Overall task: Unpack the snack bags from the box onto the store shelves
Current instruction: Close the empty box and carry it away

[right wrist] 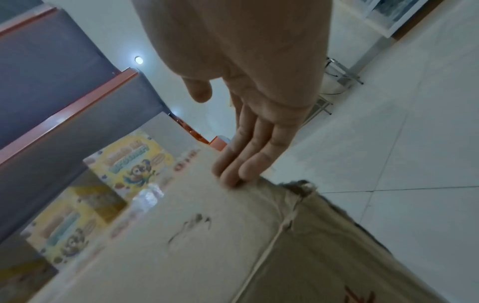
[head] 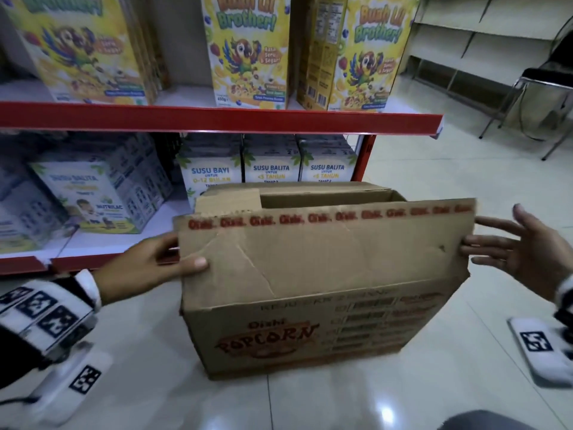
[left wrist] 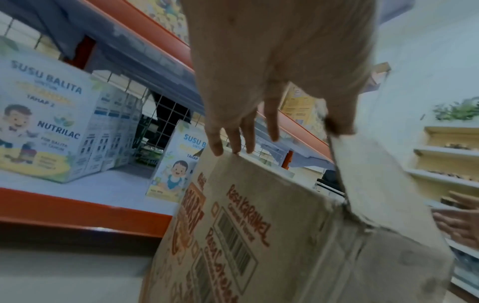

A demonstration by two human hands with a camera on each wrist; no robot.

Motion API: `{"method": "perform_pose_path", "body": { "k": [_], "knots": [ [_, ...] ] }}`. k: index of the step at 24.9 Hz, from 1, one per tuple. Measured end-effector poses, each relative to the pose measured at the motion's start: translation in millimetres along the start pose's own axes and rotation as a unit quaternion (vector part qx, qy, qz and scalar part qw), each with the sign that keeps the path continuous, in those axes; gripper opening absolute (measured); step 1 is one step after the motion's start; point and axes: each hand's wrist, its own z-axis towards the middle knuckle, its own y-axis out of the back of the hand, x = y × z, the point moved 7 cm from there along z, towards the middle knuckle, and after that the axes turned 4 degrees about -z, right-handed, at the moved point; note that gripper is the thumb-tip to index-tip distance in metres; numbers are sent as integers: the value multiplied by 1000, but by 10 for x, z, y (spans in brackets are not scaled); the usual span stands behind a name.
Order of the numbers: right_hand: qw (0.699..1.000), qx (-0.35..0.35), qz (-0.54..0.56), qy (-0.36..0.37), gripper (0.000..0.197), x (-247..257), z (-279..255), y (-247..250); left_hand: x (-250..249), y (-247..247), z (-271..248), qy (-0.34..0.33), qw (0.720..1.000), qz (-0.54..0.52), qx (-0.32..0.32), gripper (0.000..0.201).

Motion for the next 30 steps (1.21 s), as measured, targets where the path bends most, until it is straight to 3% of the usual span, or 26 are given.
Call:
{"method": "perform_pose_path", "body": {
  "k": [1, 2, 3, 4, 5, 8, 9, 10, 12, 15, 18, 22, 27, 30],
  "knots": [
    [985, -128, -105, 42, 60, 70, 48, 104, 24, 43, 113, 3, 999, -29, -40, 50],
    [961, -193, -179, 83, 53, 120, 91, 77, 82, 71, 217, 35, 997, -26, -68, 65],
    [943, -206, -234, 113, 44, 148, 125, -26, 159, 96, 310, 67, 994, -5, -86, 78],
    [925, -200, -298, 127, 35, 159, 181, -172, 205, 129, 377, 102, 990, 22, -91, 86],
    [887, -193, -402, 121, 32, 126, 247, -309, 259, 159, 473, 126, 987, 43, -86, 91],
    [712, -109, -693, 44, 52, -121, 466, -555, 357, 286, 793, 177, 979, 70, -68, 94],
    [674, -85, -733, 14, 59, -226, 513, -580, 393, 344, 897, 190, 977, 65, -76, 93],
    [660, -70, -748, -10, 63, -323, 553, -585, 409, 376, 972, 199, 975, 46, -90, 91],
    [659, -74, -748, -33, 63, -421, 567, -575, 464, 413, 1082, 214, 968, -15, -132, 86],
    [654, -98, -749, -25, 60, -445, 506, -584, 542, 407, 1174, 199, 961, -74, -175, 61],
    [647, -123, -753, 0, 55, -415, 472, -588, 591, 448, 1183, 202, 947, -135, -209, 64],
    [618, -134, -774, -23, 53, -399, 485, -506, 436, 365, 1322, 186, 946, -213, -159, 61],
    [612, -111, -782, -33, 54, -507, 533, -552, 423, 440, 1286, 217, 944, -170, -182, 46],
    [612, -115, -782, -29, 52, -526, 515, -522, 452, 453, 1258, 215, 950, -187, -124, 53]
  ]
}}
